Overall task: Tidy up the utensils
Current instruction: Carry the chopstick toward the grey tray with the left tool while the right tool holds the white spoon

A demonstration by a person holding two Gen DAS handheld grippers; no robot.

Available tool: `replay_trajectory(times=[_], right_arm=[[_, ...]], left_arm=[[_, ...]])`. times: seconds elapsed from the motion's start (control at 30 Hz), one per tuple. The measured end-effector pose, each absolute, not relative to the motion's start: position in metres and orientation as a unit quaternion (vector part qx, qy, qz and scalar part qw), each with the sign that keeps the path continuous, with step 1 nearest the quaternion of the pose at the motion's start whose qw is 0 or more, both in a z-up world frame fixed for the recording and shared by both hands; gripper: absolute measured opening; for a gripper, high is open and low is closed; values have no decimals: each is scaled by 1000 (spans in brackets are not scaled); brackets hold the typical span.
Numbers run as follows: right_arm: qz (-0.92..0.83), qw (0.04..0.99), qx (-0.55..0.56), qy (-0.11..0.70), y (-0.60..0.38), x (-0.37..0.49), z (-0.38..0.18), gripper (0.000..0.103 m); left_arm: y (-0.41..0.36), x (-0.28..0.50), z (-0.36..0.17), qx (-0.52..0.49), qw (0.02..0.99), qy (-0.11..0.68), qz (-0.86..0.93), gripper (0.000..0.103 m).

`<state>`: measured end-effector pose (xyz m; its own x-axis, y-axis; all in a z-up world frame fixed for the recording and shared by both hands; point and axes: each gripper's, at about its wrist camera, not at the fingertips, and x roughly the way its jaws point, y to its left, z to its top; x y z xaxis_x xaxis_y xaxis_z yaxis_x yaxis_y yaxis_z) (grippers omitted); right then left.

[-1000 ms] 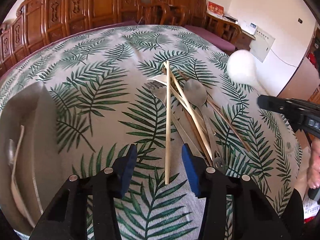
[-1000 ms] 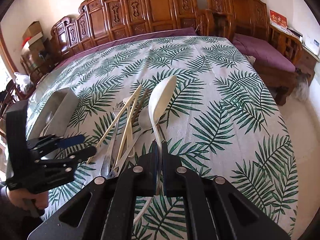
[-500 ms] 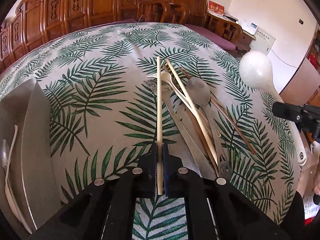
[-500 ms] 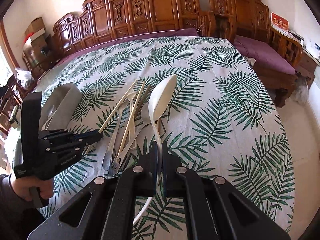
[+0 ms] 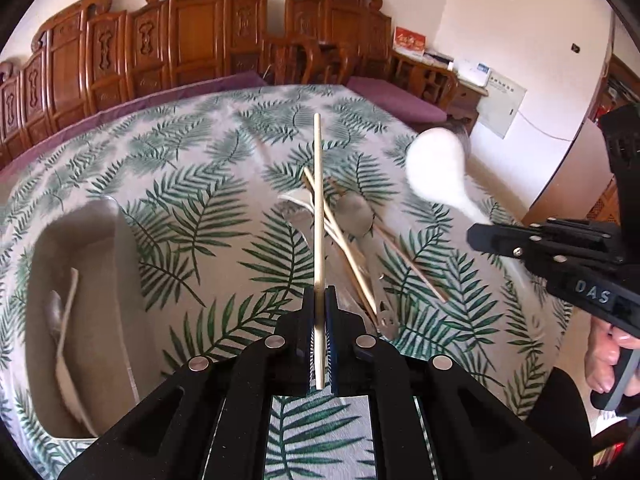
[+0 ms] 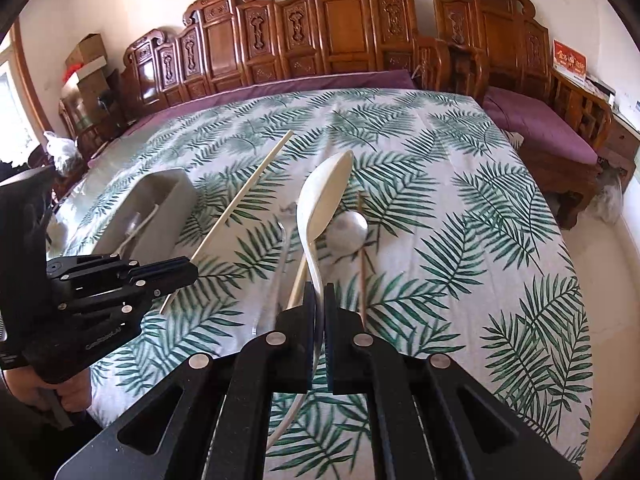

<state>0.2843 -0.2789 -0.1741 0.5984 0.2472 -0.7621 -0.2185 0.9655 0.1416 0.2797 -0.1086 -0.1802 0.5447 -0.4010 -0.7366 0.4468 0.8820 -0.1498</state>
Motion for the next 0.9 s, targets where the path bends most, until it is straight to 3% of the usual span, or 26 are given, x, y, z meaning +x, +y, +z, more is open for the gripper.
replay_trajectory(times=[0.9], right_arm=[[181,896,-6,405,-217,251,-141,5]], left_arm=[[-8,250,-146,3,902,390,-185,4]])
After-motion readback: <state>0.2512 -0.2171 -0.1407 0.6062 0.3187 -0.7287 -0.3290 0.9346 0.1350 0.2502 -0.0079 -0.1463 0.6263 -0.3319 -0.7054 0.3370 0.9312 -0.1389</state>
